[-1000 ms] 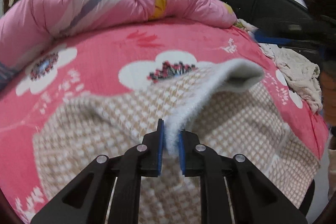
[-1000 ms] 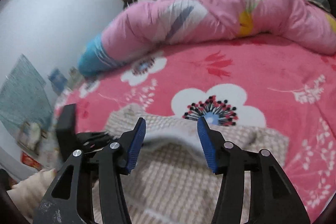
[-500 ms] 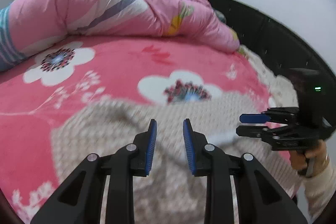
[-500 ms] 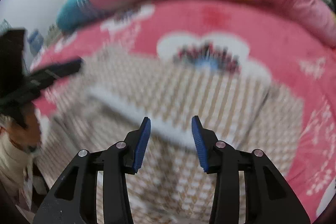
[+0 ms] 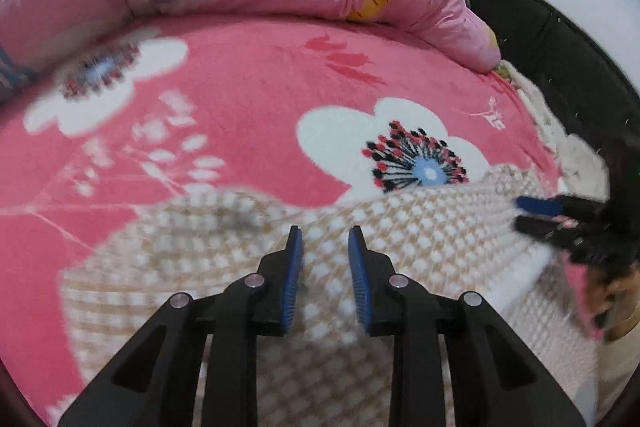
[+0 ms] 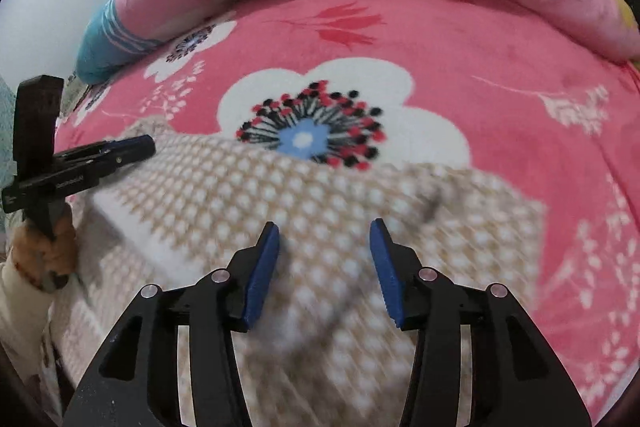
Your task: Fold large clothes
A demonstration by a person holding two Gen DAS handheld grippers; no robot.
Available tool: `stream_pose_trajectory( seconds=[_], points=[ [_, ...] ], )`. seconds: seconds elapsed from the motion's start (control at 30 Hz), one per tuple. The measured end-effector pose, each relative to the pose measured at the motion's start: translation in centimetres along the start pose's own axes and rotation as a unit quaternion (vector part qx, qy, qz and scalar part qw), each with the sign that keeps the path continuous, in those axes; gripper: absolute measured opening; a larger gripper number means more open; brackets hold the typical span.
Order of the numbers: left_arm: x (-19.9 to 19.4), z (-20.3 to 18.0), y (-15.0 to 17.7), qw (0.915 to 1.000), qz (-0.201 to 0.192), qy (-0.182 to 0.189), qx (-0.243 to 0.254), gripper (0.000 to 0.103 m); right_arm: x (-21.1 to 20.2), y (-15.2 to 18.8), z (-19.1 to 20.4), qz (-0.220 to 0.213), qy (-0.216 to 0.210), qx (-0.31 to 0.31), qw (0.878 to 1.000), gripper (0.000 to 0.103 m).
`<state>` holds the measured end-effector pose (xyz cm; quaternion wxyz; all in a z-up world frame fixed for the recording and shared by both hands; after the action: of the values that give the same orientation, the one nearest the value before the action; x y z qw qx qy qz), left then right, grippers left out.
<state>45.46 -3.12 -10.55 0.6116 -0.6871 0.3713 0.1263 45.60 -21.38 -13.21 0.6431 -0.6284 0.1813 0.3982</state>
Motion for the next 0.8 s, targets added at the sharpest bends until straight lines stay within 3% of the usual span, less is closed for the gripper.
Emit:
stream_pose_trajectory(
  seconds=[0.03, 0.1, 0.17, 0.23, 0.27, 0.33, 0.37, 0.43, 0.6, 0.67, 0.8],
  points=[
    [-0.6, -0.3, -0.6, 0.9999, -0.012, 0.001, 0.007, 0.023, -0.7, -1.0, 0.3, -0.013, 0.002, -0.005, 1.0, 0.046],
    [-2.3, -1.9, -2.7, 0.9979, -0.052, 0.039, 0.008, 0.023, -1.2, -2.8, 1.5, -0.031, -0.02, 0.001, 0.999, 0.046],
    [-2.4, -3.6, -3.6, 0.9961, -0.064, 0.061, 0.009, 0.023, -0.2, -4.0, 3.6, -0.038, -0.035, 0.0, 0.999, 0.046],
    [-1.1, -5.8, -2.8, 0.9966, -0.038, 0.065, 0.034, 0.023, 2.0, -3.5, 5.9, -0.019, -0.046, -0.011, 0.999, 0.046],
    [0.2, -6.6, -1.3, 0.9967, -0.008, 0.049, 0.064, 0.024, 4.0, -1.9, 7.0, 0.008, -0.039, -0.028, 0.999, 0.046],
    [2.6, -6.7, 2.7, 0.9922, 0.049, 0.011, 0.114, 0.024, 5.1, 0.2, 7.2, 0.018, -0.025, -0.049, 0.998, 0.047],
    [2.4, -6.6, 3.4, 0.9916, 0.039, 0.012, 0.123, 0.024, 4.6, 1.2, 7.1, 0.008, -0.033, -0.051, 0.998, 0.047],
    [1.0, -6.2, 3.7, 0.9923, 0.017, 0.024, 0.12, 0.024, 3.0, 2.3, 6.3, 0.009, -0.044, -0.047, 0.998, 0.047],
    [-2.0, -4.9, 4.6, 0.9927, 0.016, 0.031, 0.115, 0.024, -1.2, 4.6, 4.6, 0.027, -0.026, -0.068, 0.997, 0.047],
    [-3.2, -4.9, 4.2, 0.9931, 0.009, 0.034, 0.112, 0.024, -3.0, 4.0, 4.0, 0.034, -0.005, -0.062, 0.997, 0.048],
    [-5.0, -5.8, 1.7, 0.9958, -0.032, 0.06, 0.061, 0.024, -4.5, 1.0, 4.3, -0.012, -0.012, -0.028, 0.999, 0.048]
  ],
)
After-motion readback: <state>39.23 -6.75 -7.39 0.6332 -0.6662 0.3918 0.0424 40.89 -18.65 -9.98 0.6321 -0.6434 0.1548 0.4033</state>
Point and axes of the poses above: each gripper's, at about its wrist camera, not at the fingertips, and x roughly the way its jaws point, z to its left, y to its underside, the point moved 10 cm from there along x, roughly the way its jaws point, and after that the axes turned 14 degrees about -z, right-handed, at the moved point
